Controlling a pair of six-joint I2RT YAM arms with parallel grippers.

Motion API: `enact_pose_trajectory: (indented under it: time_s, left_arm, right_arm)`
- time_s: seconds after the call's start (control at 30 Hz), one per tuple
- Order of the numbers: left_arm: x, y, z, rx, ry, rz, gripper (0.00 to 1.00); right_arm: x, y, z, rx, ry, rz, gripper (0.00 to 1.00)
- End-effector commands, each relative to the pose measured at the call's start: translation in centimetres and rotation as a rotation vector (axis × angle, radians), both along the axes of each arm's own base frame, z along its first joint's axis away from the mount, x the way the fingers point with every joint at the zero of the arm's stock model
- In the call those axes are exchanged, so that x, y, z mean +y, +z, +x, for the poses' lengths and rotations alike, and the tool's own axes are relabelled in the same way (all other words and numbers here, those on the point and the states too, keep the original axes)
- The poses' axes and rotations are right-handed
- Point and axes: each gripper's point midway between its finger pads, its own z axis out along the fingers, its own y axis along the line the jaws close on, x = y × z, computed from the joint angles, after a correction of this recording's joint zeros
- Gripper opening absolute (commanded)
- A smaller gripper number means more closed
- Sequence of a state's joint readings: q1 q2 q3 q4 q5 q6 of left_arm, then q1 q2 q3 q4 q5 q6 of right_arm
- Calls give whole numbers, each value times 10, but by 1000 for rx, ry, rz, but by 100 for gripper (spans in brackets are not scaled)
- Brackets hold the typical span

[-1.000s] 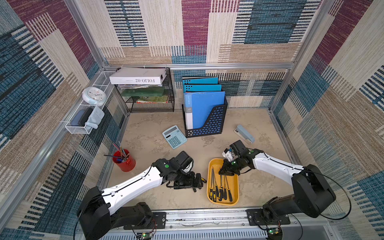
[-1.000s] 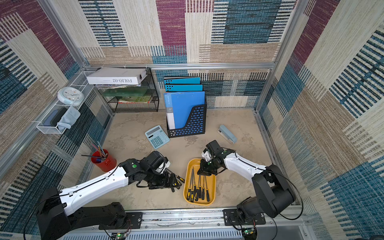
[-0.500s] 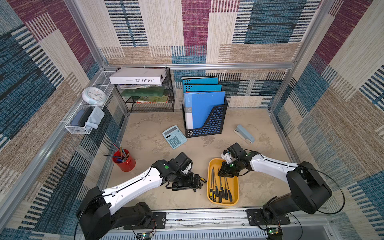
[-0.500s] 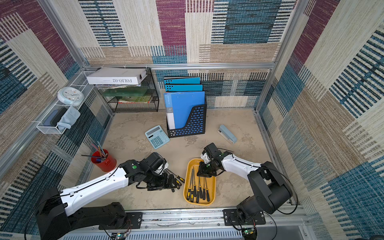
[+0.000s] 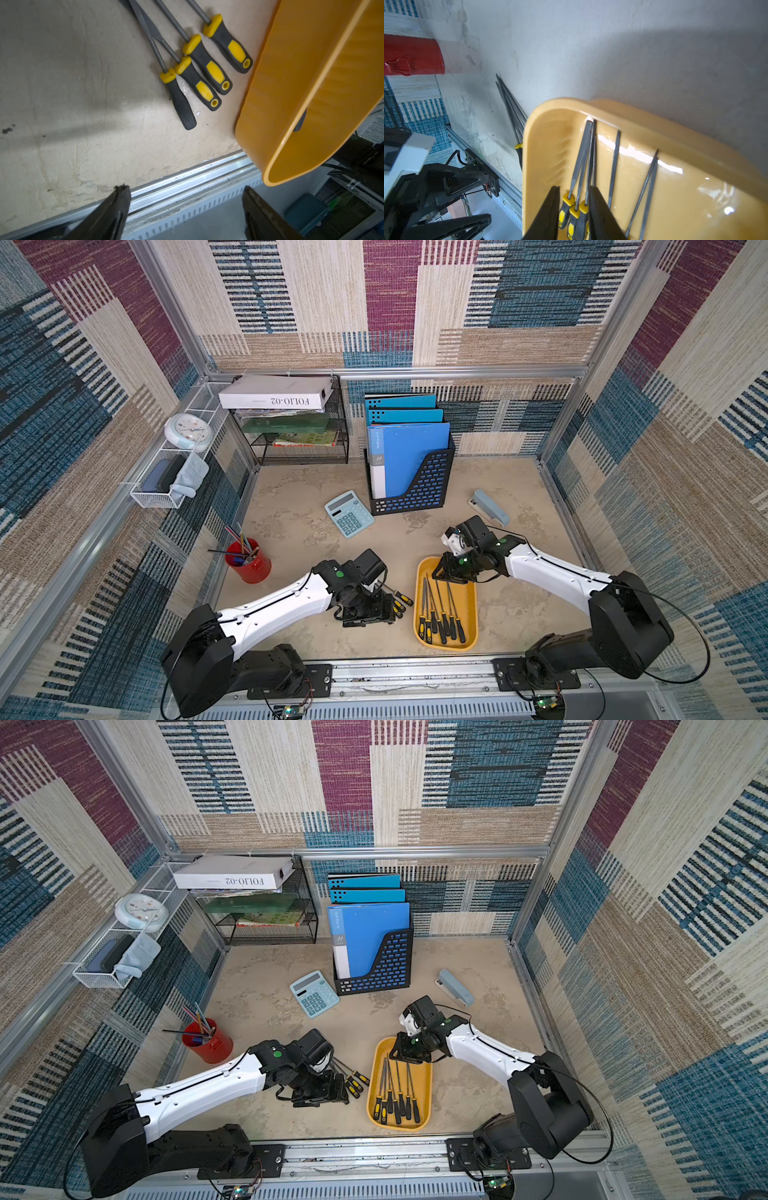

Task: Put the file tool into the storage box
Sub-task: Pick up the file tool from the center of the board.

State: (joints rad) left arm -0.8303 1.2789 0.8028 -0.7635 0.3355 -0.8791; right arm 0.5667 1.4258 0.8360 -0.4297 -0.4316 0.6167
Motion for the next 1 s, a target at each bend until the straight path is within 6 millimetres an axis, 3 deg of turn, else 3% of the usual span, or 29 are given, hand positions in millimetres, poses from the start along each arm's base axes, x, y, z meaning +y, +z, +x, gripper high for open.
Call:
enact_pose_trajectory:
  time_s: [0.0,0.43,0.77,0.87,0.97]
  left_arm:
    - [7,-8,3,9,52,60,78]
    - [-7,-34,12,86,66,200,56]
    - [-5,-42,26,51,88,311,44]
    - [-1,-50,24,70,79,352,38]
    - [1,-55,23,79,74,370,37]
  right_arm:
    - [1,5,0,2,13,-6,30]
    - [2,2,-3,8,40,1,28]
    - [2,0,-8,5,70,8,27]
    - [2,-1,-8,6,80,2,27]
    - [3,-1,-8,3,90,4,27]
